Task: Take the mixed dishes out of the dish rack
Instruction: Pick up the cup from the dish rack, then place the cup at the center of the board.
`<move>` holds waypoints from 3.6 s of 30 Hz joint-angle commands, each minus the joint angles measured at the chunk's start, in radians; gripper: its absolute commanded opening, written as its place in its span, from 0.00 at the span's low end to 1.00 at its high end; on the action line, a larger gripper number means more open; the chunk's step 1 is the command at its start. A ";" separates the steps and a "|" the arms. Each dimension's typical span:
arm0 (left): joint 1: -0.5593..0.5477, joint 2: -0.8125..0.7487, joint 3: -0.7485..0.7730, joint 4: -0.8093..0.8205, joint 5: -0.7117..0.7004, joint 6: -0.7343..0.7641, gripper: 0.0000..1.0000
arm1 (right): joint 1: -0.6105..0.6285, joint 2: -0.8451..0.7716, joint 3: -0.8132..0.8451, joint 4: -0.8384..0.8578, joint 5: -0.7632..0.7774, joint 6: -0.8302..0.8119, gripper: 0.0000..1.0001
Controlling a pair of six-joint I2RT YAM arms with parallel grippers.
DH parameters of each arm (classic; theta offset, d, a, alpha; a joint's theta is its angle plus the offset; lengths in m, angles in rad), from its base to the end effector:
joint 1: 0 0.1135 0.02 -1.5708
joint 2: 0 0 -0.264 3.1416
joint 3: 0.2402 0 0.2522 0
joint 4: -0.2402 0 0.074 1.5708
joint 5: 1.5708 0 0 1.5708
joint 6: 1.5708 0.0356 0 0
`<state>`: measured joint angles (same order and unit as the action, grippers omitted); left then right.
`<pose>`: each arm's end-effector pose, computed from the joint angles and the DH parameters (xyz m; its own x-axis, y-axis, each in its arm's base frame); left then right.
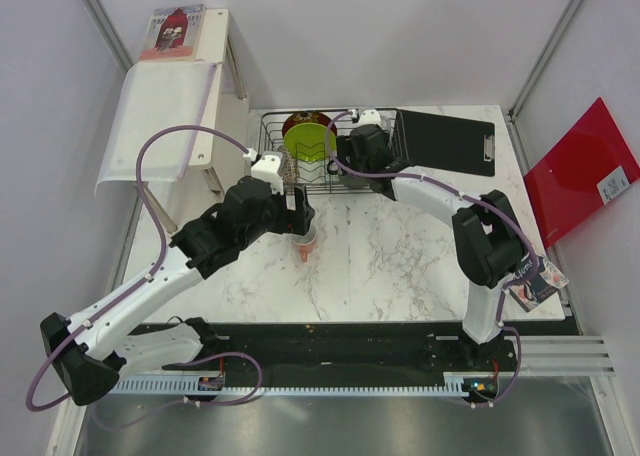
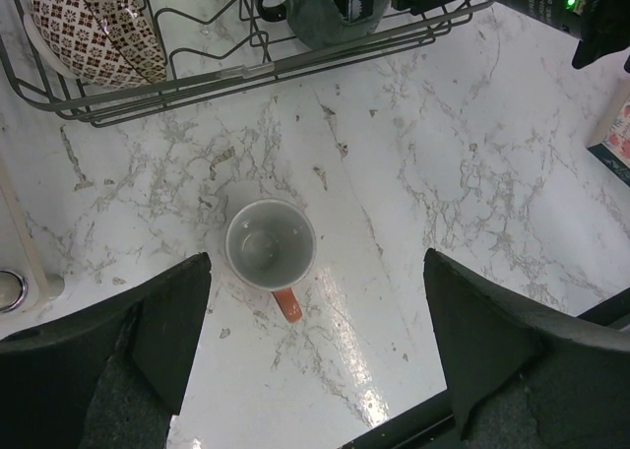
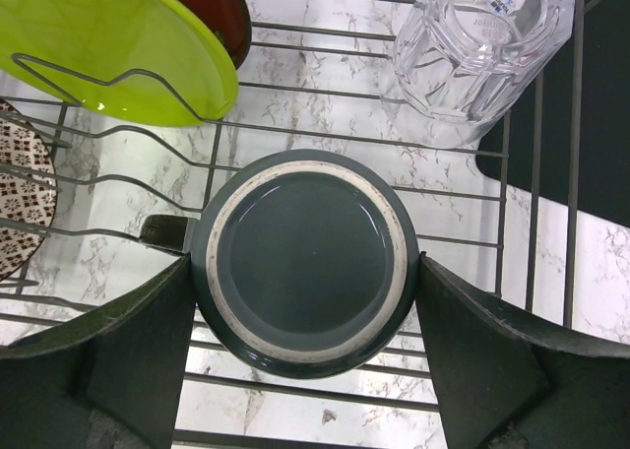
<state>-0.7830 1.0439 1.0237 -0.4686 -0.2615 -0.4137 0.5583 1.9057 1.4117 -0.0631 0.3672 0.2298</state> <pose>0.1689 -0.1551 0.3458 -0.5136 -0.0367 -0.8572 0.3420 0.9075 -0.2438 0.3816 0.2233 0.2428 -0.4904 -0.0556 -0.8697 -0.1276 0.9918 0.0085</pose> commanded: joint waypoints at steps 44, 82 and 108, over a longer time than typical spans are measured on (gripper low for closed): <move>-0.004 0.093 0.019 0.076 -0.025 -0.068 0.89 | -0.241 -0.211 -0.336 0.538 -0.613 0.620 0.00; 0.255 0.387 -0.154 1.256 0.557 -0.413 0.90 | -0.334 -0.238 -0.637 1.390 -0.847 1.226 0.00; 0.191 0.576 -0.033 1.306 0.677 -0.407 0.14 | -0.275 -0.211 -0.628 1.373 -0.869 1.178 0.00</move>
<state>-0.5781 1.6089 0.9390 0.8055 0.3508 -0.8158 0.2695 1.7329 0.7578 1.2152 -0.4808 1.4296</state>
